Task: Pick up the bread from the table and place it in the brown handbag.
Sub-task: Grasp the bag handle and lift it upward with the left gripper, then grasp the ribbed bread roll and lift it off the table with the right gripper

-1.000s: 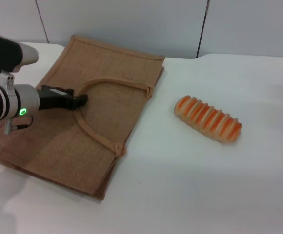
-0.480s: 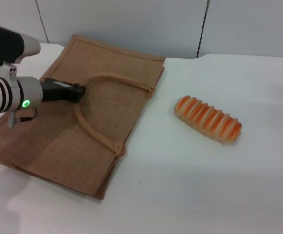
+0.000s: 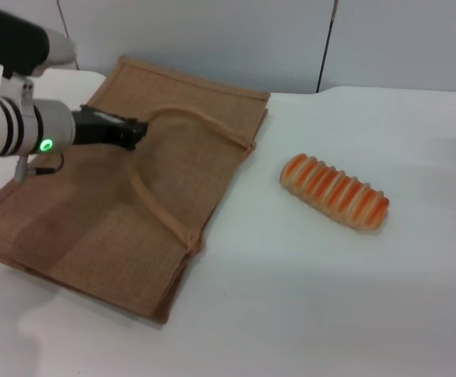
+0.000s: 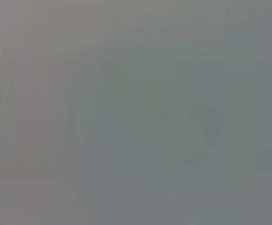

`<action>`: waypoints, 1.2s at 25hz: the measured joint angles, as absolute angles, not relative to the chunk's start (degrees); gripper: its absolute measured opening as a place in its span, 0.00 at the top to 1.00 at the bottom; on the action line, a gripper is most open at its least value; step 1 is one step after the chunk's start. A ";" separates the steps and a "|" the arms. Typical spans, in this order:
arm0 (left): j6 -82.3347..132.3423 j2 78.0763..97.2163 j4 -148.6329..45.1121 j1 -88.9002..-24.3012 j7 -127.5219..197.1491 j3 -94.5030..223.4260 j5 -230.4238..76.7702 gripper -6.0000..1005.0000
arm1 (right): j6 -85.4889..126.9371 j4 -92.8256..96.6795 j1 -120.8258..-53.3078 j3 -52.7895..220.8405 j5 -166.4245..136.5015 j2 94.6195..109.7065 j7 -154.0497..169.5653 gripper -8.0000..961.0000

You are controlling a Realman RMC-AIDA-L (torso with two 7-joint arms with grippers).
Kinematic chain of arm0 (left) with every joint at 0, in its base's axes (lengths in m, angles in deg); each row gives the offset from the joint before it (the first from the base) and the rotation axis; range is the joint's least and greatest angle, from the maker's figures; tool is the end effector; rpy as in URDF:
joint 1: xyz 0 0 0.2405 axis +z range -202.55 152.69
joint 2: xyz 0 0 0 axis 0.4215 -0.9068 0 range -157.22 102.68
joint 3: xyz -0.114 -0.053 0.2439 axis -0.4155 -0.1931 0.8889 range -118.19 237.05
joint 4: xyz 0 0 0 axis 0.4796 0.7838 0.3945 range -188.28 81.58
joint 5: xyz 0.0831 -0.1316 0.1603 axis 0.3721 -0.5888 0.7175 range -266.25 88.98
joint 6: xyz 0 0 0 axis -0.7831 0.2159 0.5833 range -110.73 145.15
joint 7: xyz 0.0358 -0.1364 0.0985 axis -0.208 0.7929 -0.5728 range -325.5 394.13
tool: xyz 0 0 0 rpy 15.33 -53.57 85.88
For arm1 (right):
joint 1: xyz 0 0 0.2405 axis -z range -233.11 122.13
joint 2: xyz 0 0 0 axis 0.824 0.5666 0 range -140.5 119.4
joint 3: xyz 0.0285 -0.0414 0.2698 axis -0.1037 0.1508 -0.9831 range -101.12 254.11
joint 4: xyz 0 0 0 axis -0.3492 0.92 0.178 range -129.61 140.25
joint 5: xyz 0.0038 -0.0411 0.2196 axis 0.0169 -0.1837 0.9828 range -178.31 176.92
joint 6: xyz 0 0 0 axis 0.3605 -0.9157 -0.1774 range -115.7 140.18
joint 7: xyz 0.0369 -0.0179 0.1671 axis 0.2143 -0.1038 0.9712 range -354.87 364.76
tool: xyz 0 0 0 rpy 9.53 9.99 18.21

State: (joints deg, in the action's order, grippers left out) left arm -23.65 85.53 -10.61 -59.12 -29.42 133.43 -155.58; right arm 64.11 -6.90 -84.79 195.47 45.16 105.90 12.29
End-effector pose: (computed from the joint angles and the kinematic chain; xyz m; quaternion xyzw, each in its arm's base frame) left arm -0.2884 0.4716 -0.0170 -0.8663 -0.3409 -0.0659 0.3591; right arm 0.3605 0.4187 -0.0104 -0.6680 0.2929 0.2570 0.6340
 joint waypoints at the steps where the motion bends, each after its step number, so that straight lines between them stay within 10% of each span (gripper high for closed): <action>1: -25.67 85.35 -7.81 -59.00 -26.70 133.43 -152.80 0.88 | 64.11 -6.90 -84.81 195.61 45.02 105.88 12.30 0.14; 30: -60.05 84.94 30.20 -60.56 -9.79 118.53 -129.92 0.88 | 44.35 -20.26 -85.72 198.55 25.31 104.79 16.38 0.14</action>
State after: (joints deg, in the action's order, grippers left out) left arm -60.05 84.94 30.20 -60.56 -9.79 118.53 -129.92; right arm 44.35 -20.26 -85.72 198.55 25.31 104.79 16.38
